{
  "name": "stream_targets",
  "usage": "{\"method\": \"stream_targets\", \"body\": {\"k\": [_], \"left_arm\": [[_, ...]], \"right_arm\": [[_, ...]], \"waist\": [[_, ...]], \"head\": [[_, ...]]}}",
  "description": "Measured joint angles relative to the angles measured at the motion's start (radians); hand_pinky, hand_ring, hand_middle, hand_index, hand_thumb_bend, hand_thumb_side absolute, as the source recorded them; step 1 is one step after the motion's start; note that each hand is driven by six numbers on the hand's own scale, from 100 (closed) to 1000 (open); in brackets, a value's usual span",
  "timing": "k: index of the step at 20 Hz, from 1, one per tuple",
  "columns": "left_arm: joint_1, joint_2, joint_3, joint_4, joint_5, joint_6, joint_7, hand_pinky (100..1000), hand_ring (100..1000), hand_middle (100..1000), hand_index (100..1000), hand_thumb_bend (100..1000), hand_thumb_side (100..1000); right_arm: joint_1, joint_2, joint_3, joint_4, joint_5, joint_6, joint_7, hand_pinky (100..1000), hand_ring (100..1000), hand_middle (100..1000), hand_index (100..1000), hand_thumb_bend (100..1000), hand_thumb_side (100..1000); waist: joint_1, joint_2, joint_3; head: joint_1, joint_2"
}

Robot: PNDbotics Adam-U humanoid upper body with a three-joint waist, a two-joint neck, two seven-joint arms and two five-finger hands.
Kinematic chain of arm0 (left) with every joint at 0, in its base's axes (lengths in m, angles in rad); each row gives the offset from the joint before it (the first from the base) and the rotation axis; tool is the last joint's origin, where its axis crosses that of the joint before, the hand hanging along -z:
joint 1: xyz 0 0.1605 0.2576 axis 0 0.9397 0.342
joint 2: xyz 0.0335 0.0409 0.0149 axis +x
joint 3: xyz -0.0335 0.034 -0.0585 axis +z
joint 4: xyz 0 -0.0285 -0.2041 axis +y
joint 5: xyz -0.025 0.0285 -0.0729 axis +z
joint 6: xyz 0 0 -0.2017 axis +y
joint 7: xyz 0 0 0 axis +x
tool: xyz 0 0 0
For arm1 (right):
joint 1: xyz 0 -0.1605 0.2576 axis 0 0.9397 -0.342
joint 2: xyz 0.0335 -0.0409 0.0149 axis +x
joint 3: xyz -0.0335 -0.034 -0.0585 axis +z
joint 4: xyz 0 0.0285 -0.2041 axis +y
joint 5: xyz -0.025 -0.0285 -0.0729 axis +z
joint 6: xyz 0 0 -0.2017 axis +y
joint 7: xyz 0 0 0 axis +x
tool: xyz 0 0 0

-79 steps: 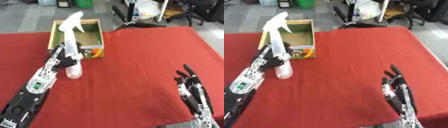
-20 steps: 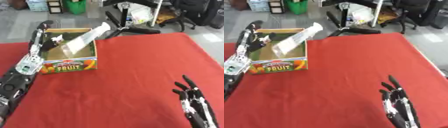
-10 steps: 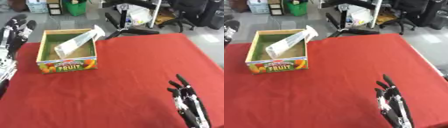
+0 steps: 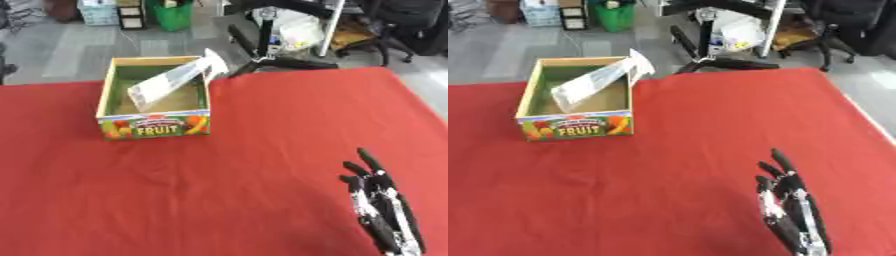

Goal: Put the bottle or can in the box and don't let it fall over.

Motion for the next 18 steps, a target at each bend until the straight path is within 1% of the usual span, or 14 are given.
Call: {"method": "stream_targets", "body": {"k": [3, 5, 6, 7, 10, 12, 14, 18], "left_arm": [[0.107, -0.091, 0.02, -0.062, -0.086, 0.015, -0.002, 798, 896, 872, 837, 442, 677], [0.147, -0.151, 0.025, -0.083, -0.15, 0.028, -0.018, 797, 895, 872, 837, 428, 680], [0.158, -0.181, 0.025, -0.089, -0.18, 0.034, -0.026, 796, 895, 873, 837, 432, 648], [0.164, -0.207, 0.025, -0.093, -0.204, 0.037, -0.033, 797, 896, 874, 837, 419, 683], [0.172, -0.281, 0.024, -0.093, -0.257, 0.041, -0.051, 797, 897, 875, 836, 410, 685], [0.175, -0.318, 0.023, -0.085, -0.275, 0.037, -0.059, 797, 898, 878, 836, 403, 690], [0.185, -0.343, 0.017, -0.07, -0.288, 0.031, -0.065, 798, 900, 880, 836, 402, 694], [0.192, -0.382, 0.011, -0.038, -0.301, 0.018, -0.075, 798, 901, 882, 833, 398, 697]], "right_arm": [[0.01, -0.007, -0.007, 0.0, 0.005, 0.0, -0.009, 794, 891, 1000, 953, 100, 470], [0.017, -0.007, -0.009, 0.0, 0.008, 0.0, -0.014, 794, 891, 1000, 954, 100, 470], [0.02, -0.008, -0.011, 0.0, 0.008, 0.0, -0.016, 794, 891, 1000, 954, 100, 473], [0.023, -0.008, -0.013, 0.0, 0.009, 0.0, -0.019, 794, 891, 1000, 954, 100, 470], [0.03, -0.012, -0.016, 0.0, 0.009, 0.0, -0.024, 794, 891, 1000, 954, 100, 470], [0.035, -0.015, -0.019, -0.001, 0.012, 0.002, -0.029, 793, 892, 1000, 954, 100, 470], [0.035, -0.016, -0.02, -0.002, 0.016, 0.002, -0.033, 793, 891, 1000, 954, 100, 470], [0.043, -0.017, -0.026, -0.007, 0.017, 0.003, -0.043, 793, 892, 1000, 955, 100, 470]], "waist": [[0.0, -0.006, 0.018], [0.0, -0.008, 0.031], [0.0, -0.011, 0.036], [-0.001, -0.014, 0.039], [-0.002, -0.016, 0.048], [-0.005, -0.017, 0.053], [-0.006, -0.018, 0.054], [-0.006, -0.018, 0.063]], "head": [[-0.007, 0.014], [-0.008, 0.027], [-0.007, 0.035], [-0.004, 0.045], [0.006, 0.075], [0.008, 0.095], [0.01, 0.112], [0.011, 0.128]]}}
